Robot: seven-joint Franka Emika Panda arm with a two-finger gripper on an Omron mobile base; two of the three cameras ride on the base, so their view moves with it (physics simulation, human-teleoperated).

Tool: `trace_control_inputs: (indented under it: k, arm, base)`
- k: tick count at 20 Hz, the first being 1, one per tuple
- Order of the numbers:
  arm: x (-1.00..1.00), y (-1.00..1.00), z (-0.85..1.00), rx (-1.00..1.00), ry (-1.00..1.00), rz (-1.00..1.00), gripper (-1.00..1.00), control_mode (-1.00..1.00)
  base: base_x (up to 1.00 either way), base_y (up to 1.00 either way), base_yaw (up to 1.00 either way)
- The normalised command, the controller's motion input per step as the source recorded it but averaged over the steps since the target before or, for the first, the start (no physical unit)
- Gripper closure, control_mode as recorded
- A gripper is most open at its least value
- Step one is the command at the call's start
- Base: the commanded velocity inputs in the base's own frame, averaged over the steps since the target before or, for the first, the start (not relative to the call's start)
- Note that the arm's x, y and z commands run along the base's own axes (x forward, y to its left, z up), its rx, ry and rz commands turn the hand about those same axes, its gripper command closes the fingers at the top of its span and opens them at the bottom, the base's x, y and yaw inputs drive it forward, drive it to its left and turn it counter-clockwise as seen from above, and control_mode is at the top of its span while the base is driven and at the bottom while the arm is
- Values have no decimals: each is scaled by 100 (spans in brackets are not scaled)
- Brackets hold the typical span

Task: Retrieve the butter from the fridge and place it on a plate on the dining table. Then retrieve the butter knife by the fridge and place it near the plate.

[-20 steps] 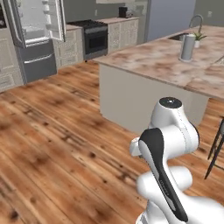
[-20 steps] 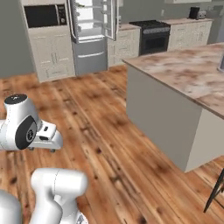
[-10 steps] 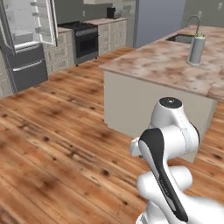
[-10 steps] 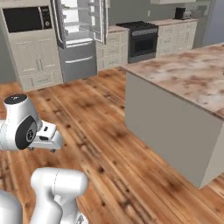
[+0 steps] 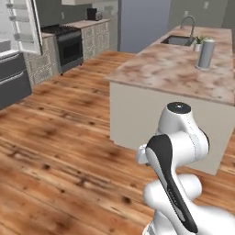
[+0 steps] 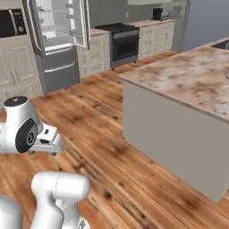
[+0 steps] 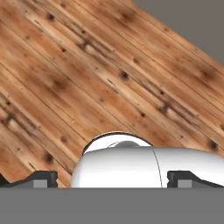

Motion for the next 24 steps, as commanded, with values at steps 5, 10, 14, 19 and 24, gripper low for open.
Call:
trace_control_inputs:
  k: [5,10,14,19,24]
  arm:
    - [0,0,0,0,0,0,-100,100]
    - [0,0,0,0,0,0,-100,100]
    - [0,0,0,0,0,0,-100,100]
    - [0,0,0,0,0,0,-100,100]
    - [0,0,0,0,0,0,-100,100]
  base:
    - [97,100,-33]
    - [75,100,-32]
    - [54,100,-33]
    - [57,100,-36]
    - [46,100,-39]
